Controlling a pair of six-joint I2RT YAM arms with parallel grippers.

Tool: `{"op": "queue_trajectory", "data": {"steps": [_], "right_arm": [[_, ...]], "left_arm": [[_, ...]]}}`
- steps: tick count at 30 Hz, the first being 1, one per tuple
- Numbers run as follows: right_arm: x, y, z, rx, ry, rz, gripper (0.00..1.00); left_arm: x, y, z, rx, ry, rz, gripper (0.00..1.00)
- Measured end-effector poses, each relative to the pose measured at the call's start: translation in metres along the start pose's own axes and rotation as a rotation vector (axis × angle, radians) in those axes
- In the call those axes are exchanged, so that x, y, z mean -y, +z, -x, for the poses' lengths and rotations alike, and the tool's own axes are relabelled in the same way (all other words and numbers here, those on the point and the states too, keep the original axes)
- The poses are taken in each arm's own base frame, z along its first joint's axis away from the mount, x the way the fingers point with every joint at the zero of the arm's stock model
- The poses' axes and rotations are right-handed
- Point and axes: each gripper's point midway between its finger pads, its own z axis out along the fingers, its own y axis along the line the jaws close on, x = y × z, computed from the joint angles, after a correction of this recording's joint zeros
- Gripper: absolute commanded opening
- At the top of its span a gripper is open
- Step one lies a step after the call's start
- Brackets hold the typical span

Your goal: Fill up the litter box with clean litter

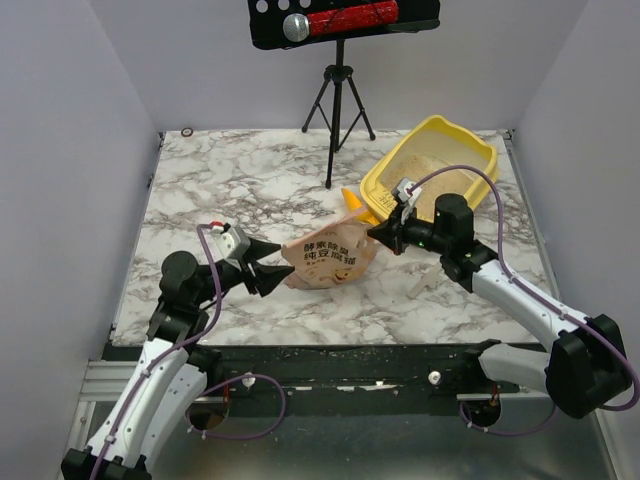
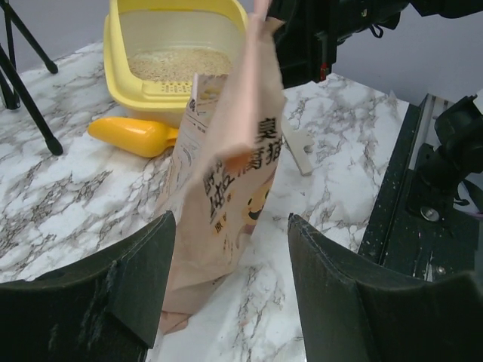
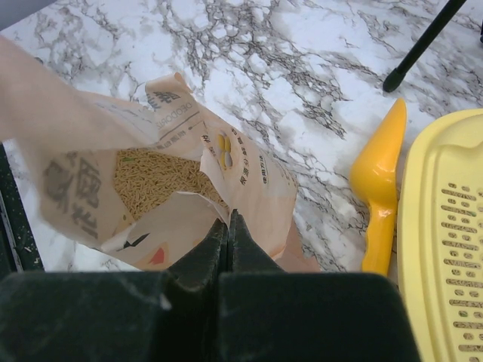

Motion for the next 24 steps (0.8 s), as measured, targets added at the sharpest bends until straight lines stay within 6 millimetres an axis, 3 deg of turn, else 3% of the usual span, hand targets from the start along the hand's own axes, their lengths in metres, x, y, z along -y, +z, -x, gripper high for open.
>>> {"op": "queue_trajectory", "data": {"steps": [7, 16, 24], "right_arm": [[0.000, 0.001, 0.000, 0.002, 0.002, 0.000, 0.00], [-0.001, 0.001, 0.001, 0.005, 0.015, 0.007, 0.00], [-0.005, 0.002, 0.001, 0.019, 0.032, 0.028, 0.00]], "left_arm": [[0.007, -0.012, -0.013, -0.048, 0.031, 0.014, 0.71], [-0.022, 0.006, -0.040, -0.163, -0.040, 0.050, 0.71], [-0.033, 0.026, -0.022, -0.114, -0.019, 0.023, 0.68]]}}
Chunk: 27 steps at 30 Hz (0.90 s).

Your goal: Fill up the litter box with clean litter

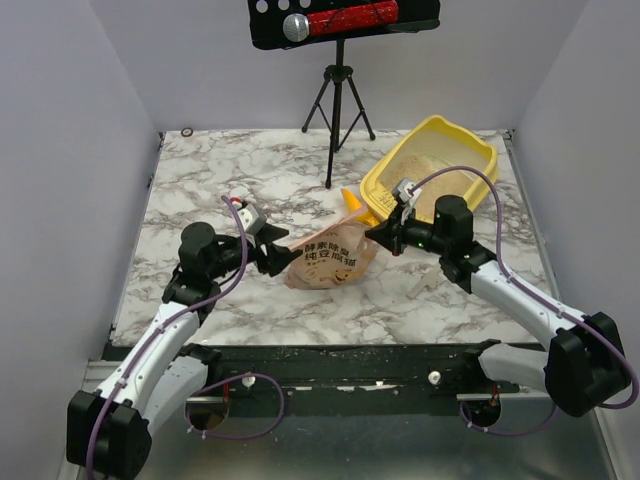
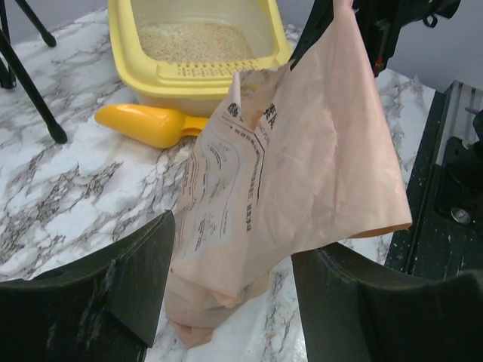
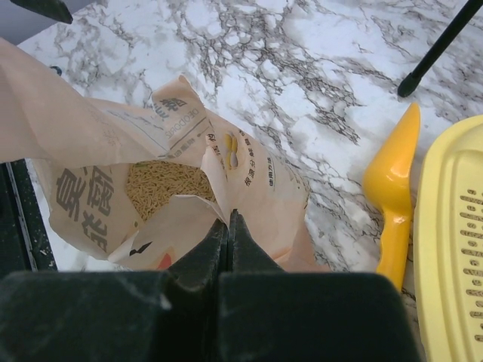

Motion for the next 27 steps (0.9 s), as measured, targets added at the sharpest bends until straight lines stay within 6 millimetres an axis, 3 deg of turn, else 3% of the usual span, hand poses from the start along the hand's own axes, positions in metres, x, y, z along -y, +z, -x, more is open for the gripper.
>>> {"op": "queue_trajectory", "data": {"steps": [3, 9, 11, 15, 16, 22, 26, 27], "right_arm": [[-0.001, 0.000, -0.001, 0.007, 0.001, 0.005, 0.00], [-0.001, 0.001, -0.001, 0.011, 0.002, 0.006, 0.00], [-0.001, 0.001, 0.000, 0.013, 0.001, 0.006, 0.00], [-0.001, 0.001, -0.001, 0.014, 0.002, 0.005, 0.00], [-0.001, 0.001, -0.001, 0.015, 0.001, 0.005, 0.00], [0.000, 0.000, -0.001, 0.016, 0.007, -0.003, 0.01], [0.004, -0.003, -0.001, 0.023, 0.021, -0.044, 0.44], [0.006, -0.005, -0.001, 0.026, 0.017, -0.056, 0.48]], "left_arm": [[0.001, 0.006, 0.013, 0.051, 0.001, -0.028, 0.66], [-0.004, 0.024, 0.014, 0.079, -0.070, -0.076, 0.59], [-0.005, 0.029, 0.014, 0.087, -0.087, -0.094, 0.45], [-0.001, 0.036, 0.012, 0.091, -0.112, -0.132, 0.03], [0.000, 0.036, 0.012, 0.090, -0.111, -0.139, 0.00], [0.005, 0.035, 0.014, 0.093, -0.093, -0.161, 0.00], [0.007, 0.029, 0.019, 0.075, -0.062, -0.153, 0.00], [0.006, 0.028, 0.021, 0.067, -0.052, -0.150, 0.00]]}}
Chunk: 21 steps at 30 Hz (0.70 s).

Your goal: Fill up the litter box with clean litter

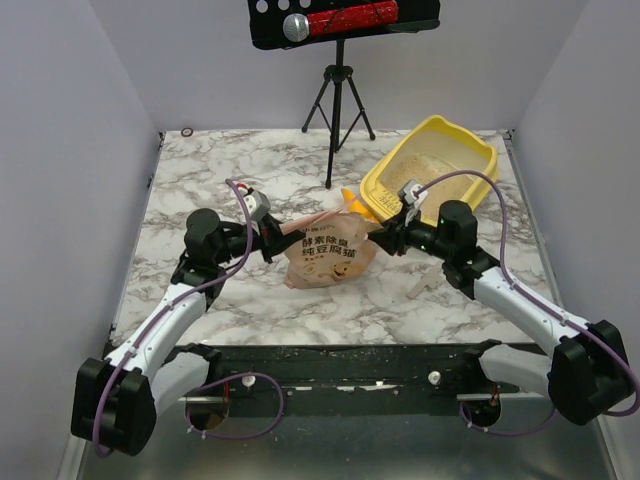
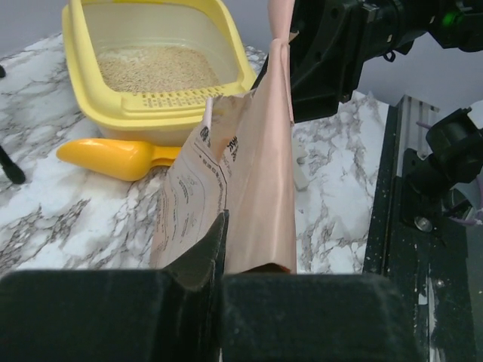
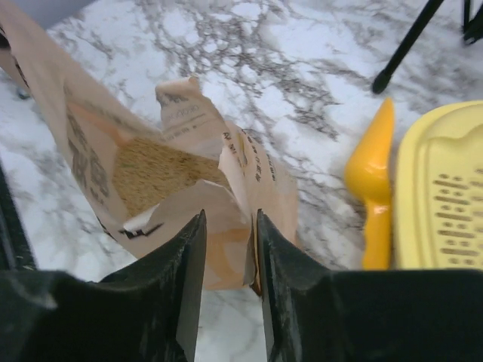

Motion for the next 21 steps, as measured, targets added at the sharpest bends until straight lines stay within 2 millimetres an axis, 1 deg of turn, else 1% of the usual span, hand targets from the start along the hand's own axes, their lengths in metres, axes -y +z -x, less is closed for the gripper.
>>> {"op": "queue_trajectory", "data": {"steps": [2, 4, 7, 11, 12, 13, 14, 18, 21], "right_arm": [[0.004, -0.003, 0.002, 0.011, -0.013, -0.023, 0.57], [0.008, -0.004, 0.006, 0.029, -0.025, -0.033, 0.61], [0.009, -0.006, 0.012, 0.054, -0.044, -0.002, 0.63], [0.006, -0.009, 0.015, 0.088, -0.080, 0.100, 0.64], [0.001, -0.010, 0.016, 0.098, -0.093, 0.140, 0.64], [0.008, -0.013, 0.013, 0.100, -0.086, 0.145, 0.64], [0.008, -0.015, 0.012, 0.113, -0.089, 0.180, 0.64], [0.001, -0.013, 0.002, 0.109, -0.090, 0.340, 0.64], [-0.006, -0.010, -0.006, 0.097, -0.094, 0.424, 0.64]], "left_arm": [[-0.003, -0.005, 0.004, -0.009, 0.018, 0.017, 0.00], [-0.005, -0.011, 0.004, -0.018, 0.020, 0.034, 0.00], [-0.003, -0.019, 0.004, -0.030, 0.042, 0.046, 0.00], [0.003, -0.025, 0.003, -0.040, 0.059, 0.039, 0.00], [0.004, -0.026, 0.003, -0.042, 0.065, 0.038, 0.00], [0.005, -0.026, 0.003, -0.042, 0.068, 0.037, 0.00], [0.005, -0.027, 0.003, -0.043, 0.070, 0.038, 0.00], [0.008, -0.028, 0.004, -0.040, 0.078, 0.036, 0.00], [0.011, -0.029, 0.003, -0.038, 0.082, 0.032, 0.00]]}}
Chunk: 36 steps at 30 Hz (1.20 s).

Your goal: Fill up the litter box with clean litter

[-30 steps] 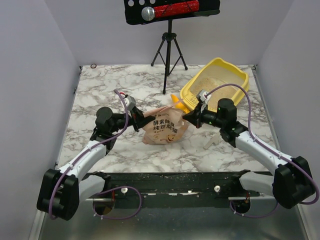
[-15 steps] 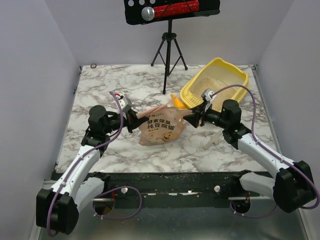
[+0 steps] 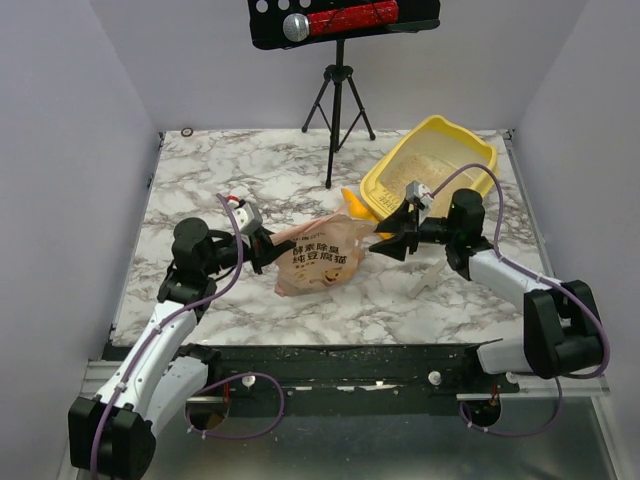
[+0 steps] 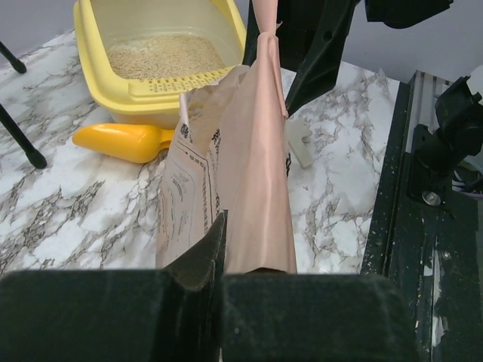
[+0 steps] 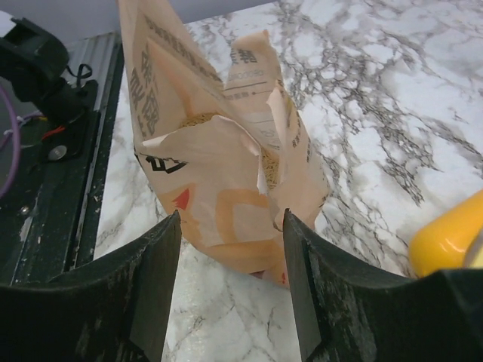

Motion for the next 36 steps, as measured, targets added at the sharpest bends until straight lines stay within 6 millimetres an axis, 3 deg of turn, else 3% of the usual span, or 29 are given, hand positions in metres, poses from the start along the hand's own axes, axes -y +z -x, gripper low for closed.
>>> {"op": "queue_trajectory", "data": {"steps": [6, 22, 30, 36], "right_arm": [[-0.005, 0.006, -0.001, 0.026, -0.023, 0.106, 0.64], [0.011, 0.017, 0.022, 0.109, -0.061, 0.141, 0.64], [0.014, 0.027, -0.011, 0.075, 0.274, 0.191, 0.63], [0.011, 0.030, -0.002, 0.079, 0.293, 0.214, 0.63]], "left_arm": [[0.007, -0.004, -0.001, 0.009, 0.012, -0.003, 0.00], [0.009, -0.006, -0.002, 0.009, 0.013, -0.003, 0.00], [0.009, -0.006, -0.002, 0.009, 0.014, -0.003, 0.00], [0.009, -0.006, -0.002, 0.009, 0.020, -0.003, 0.00]]}}
